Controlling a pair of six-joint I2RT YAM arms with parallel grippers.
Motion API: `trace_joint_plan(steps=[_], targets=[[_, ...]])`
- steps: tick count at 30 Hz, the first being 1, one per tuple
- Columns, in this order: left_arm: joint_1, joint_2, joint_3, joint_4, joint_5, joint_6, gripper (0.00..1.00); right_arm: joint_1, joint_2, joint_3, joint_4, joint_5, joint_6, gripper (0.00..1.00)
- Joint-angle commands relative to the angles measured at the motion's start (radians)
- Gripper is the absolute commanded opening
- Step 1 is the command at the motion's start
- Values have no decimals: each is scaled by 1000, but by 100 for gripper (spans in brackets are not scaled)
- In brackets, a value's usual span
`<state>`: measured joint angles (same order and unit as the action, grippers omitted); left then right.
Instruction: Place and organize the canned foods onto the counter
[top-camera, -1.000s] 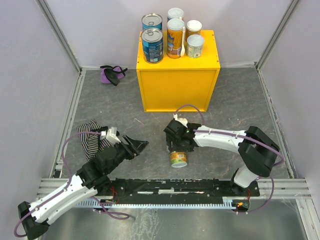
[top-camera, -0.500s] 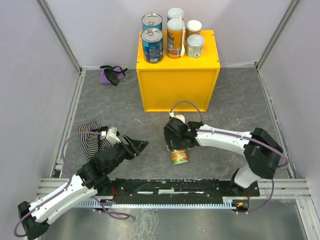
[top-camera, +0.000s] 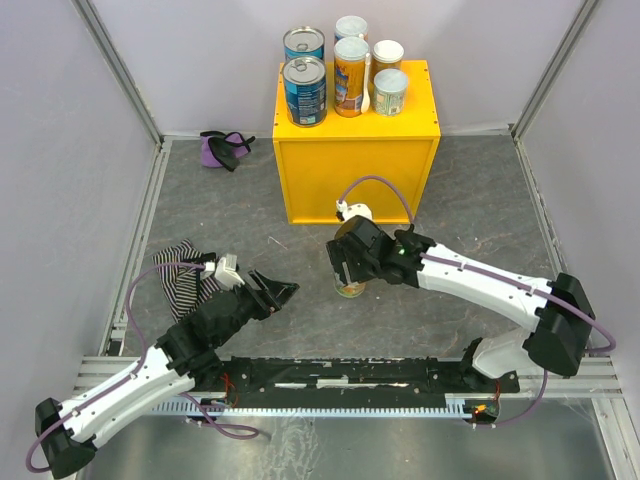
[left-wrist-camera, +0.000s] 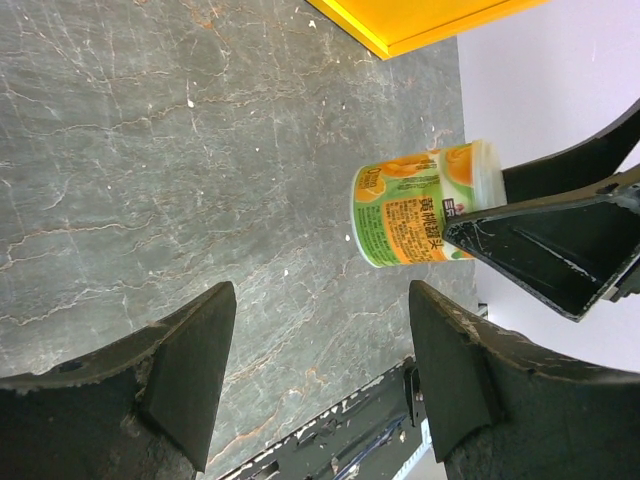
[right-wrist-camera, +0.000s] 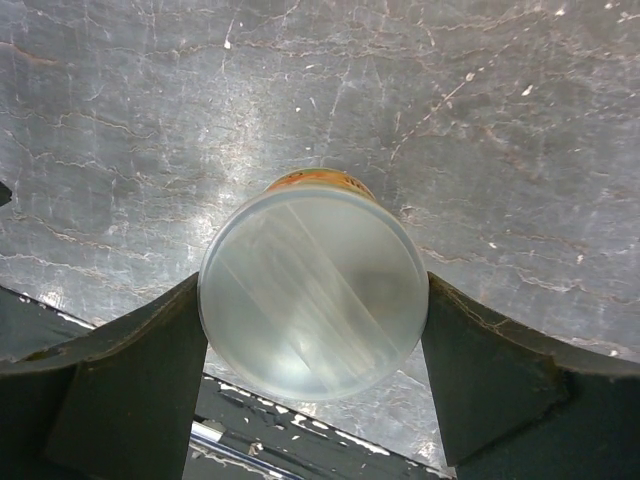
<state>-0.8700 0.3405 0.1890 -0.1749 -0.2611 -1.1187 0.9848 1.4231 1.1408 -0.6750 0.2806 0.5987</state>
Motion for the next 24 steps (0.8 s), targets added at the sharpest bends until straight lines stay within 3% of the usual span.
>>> trace_joint_plan(steps=[1, 16, 24], targets=[[6, 10, 1, 64, -18, -22, 76, 4, -62, 100, 4, 64, -50, 1], [5, 24, 14, 65, -14, -15, 76, -4, -69, 417, -150, 180, -150, 1], [6, 36, 25, 65, -9, -8, 76, -89, -55, 613, -210, 212, -217, 1]])
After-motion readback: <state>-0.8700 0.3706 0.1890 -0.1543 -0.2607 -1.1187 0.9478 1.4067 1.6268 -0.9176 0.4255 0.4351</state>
